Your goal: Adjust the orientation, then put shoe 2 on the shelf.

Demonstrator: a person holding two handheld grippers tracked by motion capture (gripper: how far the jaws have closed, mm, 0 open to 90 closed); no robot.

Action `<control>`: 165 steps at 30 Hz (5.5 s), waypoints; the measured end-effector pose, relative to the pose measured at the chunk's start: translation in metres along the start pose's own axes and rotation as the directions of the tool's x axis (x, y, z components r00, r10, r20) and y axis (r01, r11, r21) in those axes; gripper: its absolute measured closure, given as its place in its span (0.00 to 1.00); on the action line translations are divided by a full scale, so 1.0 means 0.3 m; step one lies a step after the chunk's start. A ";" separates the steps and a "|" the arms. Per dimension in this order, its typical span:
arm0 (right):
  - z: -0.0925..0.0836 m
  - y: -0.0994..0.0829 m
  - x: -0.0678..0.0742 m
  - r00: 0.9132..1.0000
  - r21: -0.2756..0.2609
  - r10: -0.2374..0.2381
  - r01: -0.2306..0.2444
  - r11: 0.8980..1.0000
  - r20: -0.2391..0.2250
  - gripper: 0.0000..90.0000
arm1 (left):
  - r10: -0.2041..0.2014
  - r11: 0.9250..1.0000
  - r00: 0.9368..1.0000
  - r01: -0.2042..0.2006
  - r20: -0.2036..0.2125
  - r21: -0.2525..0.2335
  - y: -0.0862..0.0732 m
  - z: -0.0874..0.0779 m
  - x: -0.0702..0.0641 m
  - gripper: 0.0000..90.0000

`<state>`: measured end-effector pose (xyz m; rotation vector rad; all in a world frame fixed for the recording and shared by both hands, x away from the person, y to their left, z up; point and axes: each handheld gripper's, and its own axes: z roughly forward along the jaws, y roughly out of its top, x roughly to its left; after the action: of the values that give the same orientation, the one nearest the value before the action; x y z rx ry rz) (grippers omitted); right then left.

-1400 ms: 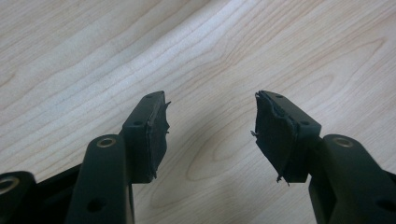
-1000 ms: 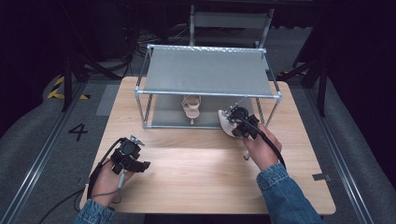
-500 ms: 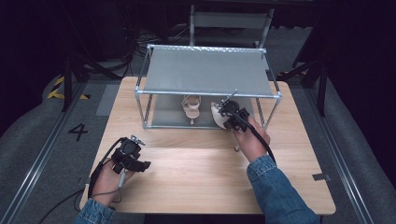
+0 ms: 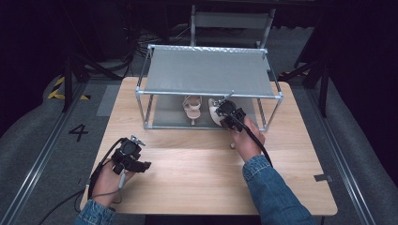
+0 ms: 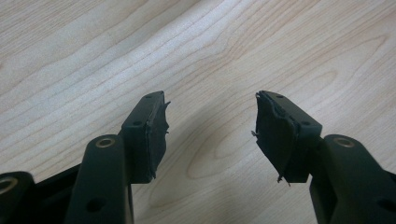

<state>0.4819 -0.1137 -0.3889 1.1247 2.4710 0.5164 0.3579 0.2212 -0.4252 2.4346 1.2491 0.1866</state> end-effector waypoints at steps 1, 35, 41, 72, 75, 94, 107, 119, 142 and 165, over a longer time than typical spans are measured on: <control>0.002 -0.001 0.001 1.000 -0.007 0.001 -0.001 1.000 0.002 0.94 | 0.003 1.000 1.000 -0.003 0.000 0.002 0.000 0.000 0.002 0.48; 0.016 -0.018 0.033 1.000 -0.131 0.014 -0.012 0.991 0.010 0.47 | 0.010 1.000 1.000 -0.010 0.008 0.013 0.013 0.014 -0.004 0.48; -0.086 -0.080 0.014 0.999 -0.183 0.045 -0.046 0.982 -0.014 0.43 | 0.028 0.999 1.000 -0.028 0.012 0.020 0.034 0.031 -0.013 0.48; -0.033 -0.303 0.007 0.983 -0.009 0.140 -0.141 0.990 -0.115 0.44 | 0.020 0.999 1.000 -0.020 0.002 0.026 0.019 0.028 -0.011 0.48; 0.004 -0.297 0.014 0.984 0.000 0.138 -0.139 0.990 -0.109 0.45 | 0.022 0.999 1.000 -0.022 0.003 0.026 0.017 0.029 -0.010 0.48; 0.039 -0.258 0.037 0.974 -0.114 0.175 -0.193 0.975 -0.146 0.79 | 0.018 0.999 1.000 -0.018 0.004 0.034 0.009 0.034 -0.002 0.48; 0.048 -0.192 0.043 0.965 -0.154 0.207 -0.232 0.960 -0.160 0.83 | 0.000 1.000 1.000 0.000 -0.001 0.030 -0.007 0.028 0.007 0.48; 0.093 -0.109 0.009 0.957 -0.157 0.249 -0.272 0.949 -0.151 0.84 | 0.040 0.999 0.999 -0.040 0.011 0.027 0.035 0.040 -0.019 0.48; 0.205 0.004 0.015 0.953 -0.115 0.245 -0.268 0.956 -0.179 0.85 | 0.026 0.999 1.000 -0.026 0.015 0.029 0.031 0.043 -0.006 0.48; 0.131 -0.026 0.016 0.971 -0.171 0.174 -0.202 0.964 -0.166 0.54 | 0.026 0.999 1.000 -0.026 0.018 0.031 0.041 0.046 0.000 0.48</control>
<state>0.4928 -0.1080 -0.4272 1.2916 2.3886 0.8997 0.3710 0.2108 -0.4328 2.4747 1.2224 0.1534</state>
